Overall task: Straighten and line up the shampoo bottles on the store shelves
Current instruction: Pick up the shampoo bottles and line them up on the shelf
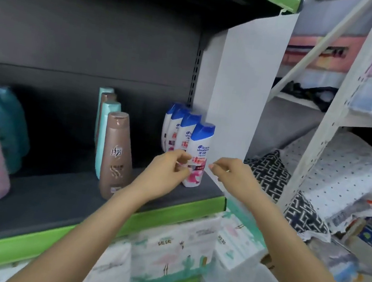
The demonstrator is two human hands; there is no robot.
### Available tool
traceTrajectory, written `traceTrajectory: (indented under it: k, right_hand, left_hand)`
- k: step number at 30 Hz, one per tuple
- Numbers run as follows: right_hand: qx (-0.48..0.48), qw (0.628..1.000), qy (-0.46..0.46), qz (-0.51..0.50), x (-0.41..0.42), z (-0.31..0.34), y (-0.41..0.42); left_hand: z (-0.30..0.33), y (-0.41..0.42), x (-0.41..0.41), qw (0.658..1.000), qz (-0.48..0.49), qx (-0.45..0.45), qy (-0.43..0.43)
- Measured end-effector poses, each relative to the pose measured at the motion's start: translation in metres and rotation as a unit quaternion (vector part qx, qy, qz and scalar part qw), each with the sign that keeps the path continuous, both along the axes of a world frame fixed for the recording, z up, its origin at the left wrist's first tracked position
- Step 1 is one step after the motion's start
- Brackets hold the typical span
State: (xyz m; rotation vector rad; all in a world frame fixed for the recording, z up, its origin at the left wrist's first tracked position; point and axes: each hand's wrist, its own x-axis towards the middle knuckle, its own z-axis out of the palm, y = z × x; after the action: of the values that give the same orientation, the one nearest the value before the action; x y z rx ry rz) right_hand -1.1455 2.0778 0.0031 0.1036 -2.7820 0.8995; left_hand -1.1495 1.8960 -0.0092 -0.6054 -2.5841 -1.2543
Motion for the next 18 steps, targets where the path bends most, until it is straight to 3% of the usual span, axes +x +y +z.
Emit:
traceTrajectory:
  k: [4,8,18]
  right_hand:
    - [-0.036,0.999,0.020,-0.001,-0.028,0.011,0.014]
    - [-0.143,0.988,0.009,0.061,-0.051,0.017,0.017]
    - [-0.320,0.909,-0.023,0.265,-0.080,0.014,0.015]
  left_hand:
    - [0.004,0.012,-0.019,0.998,0.047,0.026,0.019]
    - [0.004,0.019,-0.036,0.995,0.091,0.038,0.014]
    - [0.005,0.030,-0.051,0.993,0.090,0.069,-0.029]
